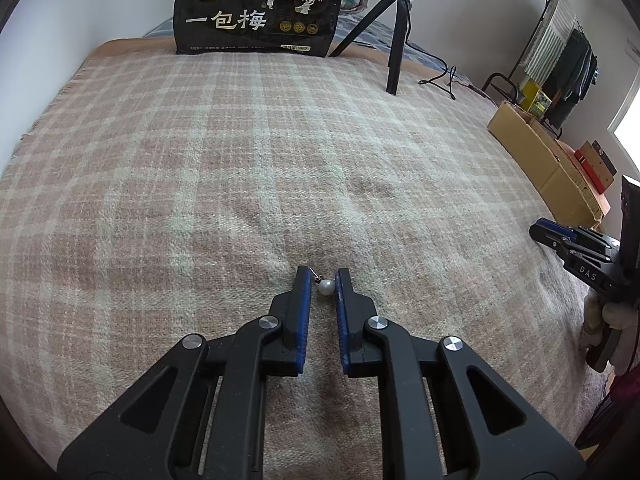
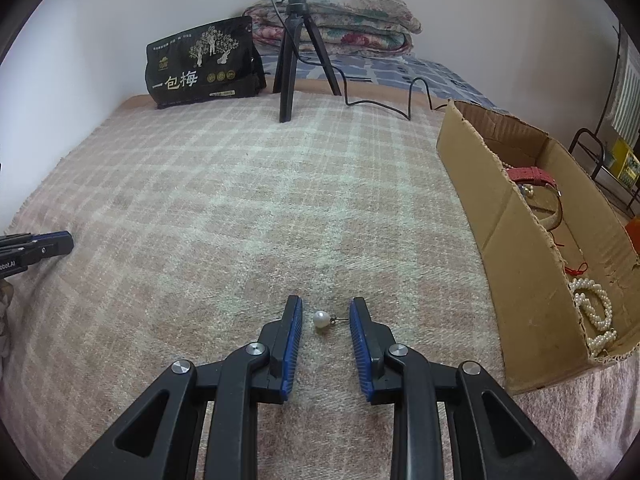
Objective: Organize jewelry
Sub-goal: 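Grasp one pearl earring with the left tool while the right tool grasps the other earring, then carry the pearl earring with the left tool while the right tool carries its earring to the box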
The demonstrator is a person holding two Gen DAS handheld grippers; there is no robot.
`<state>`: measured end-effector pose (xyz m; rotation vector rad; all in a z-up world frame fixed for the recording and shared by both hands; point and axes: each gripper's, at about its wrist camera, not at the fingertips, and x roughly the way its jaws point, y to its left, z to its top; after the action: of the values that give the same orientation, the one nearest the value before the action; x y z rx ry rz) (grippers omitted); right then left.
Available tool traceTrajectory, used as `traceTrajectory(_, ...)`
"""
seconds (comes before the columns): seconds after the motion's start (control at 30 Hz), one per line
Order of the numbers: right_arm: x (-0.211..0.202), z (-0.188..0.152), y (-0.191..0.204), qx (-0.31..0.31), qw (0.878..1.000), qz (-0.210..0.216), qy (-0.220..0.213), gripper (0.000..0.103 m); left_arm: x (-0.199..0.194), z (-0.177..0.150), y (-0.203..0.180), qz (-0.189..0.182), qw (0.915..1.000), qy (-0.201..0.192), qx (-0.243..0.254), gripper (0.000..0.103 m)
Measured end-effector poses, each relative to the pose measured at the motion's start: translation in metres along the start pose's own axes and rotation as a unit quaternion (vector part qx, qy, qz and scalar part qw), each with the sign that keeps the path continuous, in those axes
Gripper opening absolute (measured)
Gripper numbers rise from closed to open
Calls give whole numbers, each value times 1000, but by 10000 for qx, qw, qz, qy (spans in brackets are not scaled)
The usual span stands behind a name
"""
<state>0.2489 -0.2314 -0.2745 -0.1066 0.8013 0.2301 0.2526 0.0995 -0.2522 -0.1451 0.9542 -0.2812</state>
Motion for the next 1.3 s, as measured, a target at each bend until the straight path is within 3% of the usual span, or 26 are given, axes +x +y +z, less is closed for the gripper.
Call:
traceTrajectory(0.27,-1,-2,-1,22,10000,69,-1,13,0,0,1,-26,10000,-6,-50,7)
traceTrajectory(0.5,-2,-2,1,-31,10000,61,11,12,-1,0,2,-44,10000,-9,-72,7)
traceTrajectory(0.6,-2,-3,0,-31,10000,28,9,18,-1,0,2,-45,10000,-12,-73,7)
traceTrajectory(0.9,-7,-4,6,-232,9997,-7,-54,16,-2,-1,3,-56,9999,-20,-92,7)
traceTrajectory(0.97,-9,-4,7,-267,9996,-29,-88,8,-3,0,3,-72,9999,-29,-118,7)
traceTrajectory(1.3,-11,-6,4,-243,9996,-29,-116,8,-6,-1,3,-112,9998,-52,-147,7)
